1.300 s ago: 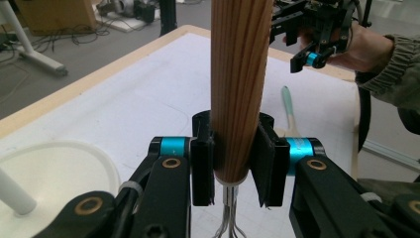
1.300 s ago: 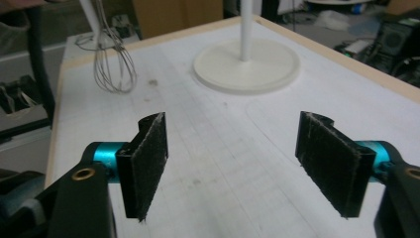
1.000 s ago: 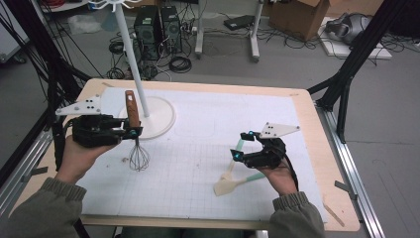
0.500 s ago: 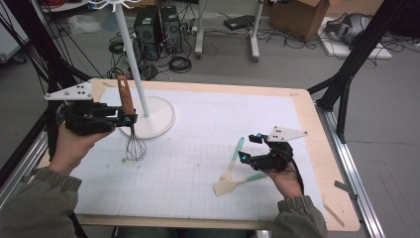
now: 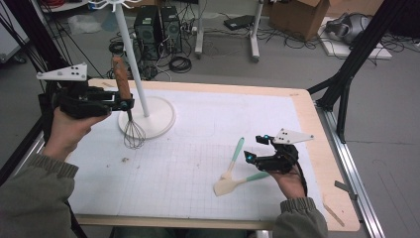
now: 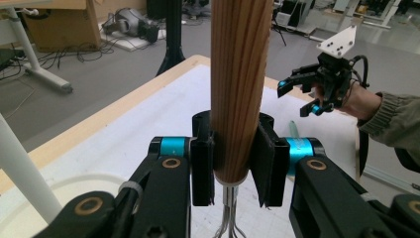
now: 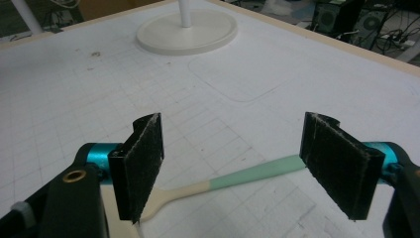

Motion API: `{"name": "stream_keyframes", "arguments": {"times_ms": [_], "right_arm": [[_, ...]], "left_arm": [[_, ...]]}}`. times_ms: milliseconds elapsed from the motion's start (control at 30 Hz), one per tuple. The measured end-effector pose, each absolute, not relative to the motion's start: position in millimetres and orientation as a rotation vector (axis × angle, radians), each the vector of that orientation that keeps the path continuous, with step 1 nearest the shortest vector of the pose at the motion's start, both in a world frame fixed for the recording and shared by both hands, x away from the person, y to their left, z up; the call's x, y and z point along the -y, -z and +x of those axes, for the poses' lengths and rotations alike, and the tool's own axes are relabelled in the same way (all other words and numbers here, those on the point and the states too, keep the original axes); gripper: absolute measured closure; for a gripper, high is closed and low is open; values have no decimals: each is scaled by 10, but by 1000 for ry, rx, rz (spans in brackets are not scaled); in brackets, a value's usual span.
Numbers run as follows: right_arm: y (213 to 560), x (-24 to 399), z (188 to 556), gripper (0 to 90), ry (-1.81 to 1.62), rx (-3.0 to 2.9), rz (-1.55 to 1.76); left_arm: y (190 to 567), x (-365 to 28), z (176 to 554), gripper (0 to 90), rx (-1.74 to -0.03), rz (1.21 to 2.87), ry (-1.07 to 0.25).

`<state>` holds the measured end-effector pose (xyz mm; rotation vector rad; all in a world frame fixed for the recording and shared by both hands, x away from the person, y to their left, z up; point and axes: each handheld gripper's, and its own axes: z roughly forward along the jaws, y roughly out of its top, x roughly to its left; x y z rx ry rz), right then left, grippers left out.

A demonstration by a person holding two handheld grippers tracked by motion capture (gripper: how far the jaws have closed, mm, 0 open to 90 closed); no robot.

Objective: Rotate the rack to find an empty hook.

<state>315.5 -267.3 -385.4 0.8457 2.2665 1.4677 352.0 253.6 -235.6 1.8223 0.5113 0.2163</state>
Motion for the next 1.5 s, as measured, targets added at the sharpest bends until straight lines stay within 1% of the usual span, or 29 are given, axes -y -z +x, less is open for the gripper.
{"name": "stream_keyframes", "arguments": {"times_ms": [533, 1500], "right_arm": [[3895, 2708, 3139, 242, -1434, -2254, 849], [3907, 2729, 3169, 236, -1435, -2244, 839]], "left_arm": [[2116, -2530, 3762, 723, -491, 1816, -213], [1835, -2635, 4158, 723, -542, 1781, -207]]}}
